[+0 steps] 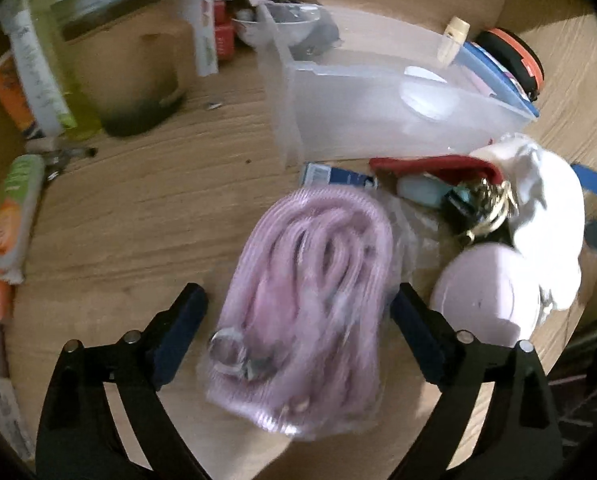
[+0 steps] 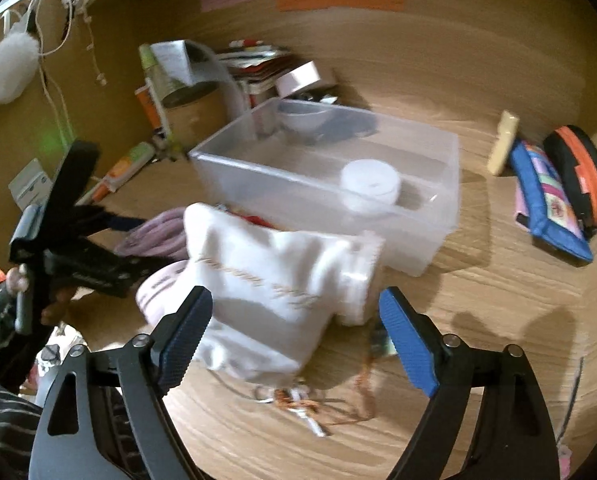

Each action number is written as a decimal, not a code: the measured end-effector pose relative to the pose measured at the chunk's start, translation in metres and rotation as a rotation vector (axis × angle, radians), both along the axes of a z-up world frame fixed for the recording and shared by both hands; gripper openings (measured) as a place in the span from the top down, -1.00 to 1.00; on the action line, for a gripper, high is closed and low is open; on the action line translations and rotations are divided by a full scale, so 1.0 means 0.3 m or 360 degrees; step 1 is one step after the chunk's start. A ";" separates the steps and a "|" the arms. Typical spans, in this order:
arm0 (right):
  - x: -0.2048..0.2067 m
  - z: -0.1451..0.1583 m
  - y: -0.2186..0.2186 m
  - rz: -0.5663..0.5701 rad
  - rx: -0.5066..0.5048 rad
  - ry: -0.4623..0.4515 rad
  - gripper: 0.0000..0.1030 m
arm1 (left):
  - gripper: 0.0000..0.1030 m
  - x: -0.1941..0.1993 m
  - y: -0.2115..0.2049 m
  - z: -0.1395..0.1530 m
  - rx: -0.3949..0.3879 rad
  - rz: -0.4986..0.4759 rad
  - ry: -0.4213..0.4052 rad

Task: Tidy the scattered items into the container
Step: 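Grasp the bagged pink rope with left tool while right tool reaches the white pouch, then grasp and lift the white drawstring pouch with right tool while left tool lifts rope bag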

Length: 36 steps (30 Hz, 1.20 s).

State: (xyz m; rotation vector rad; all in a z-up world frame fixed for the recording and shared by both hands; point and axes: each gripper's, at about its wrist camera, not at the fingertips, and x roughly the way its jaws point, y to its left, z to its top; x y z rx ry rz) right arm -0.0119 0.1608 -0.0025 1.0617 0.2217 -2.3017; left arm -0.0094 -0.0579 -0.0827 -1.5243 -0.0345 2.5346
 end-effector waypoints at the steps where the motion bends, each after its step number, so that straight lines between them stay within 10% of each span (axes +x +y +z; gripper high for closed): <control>1: 0.004 -0.005 -0.015 0.0013 0.0001 -0.0008 -0.63 | -0.85 0.002 0.002 -0.004 0.0003 -0.0003 0.0008; 36: -0.102 -0.069 -0.172 -0.0074 -0.0092 -0.0347 -0.98 | -0.35 0.060 -0.020 -0.005 -0.0038 0.0023 0.0184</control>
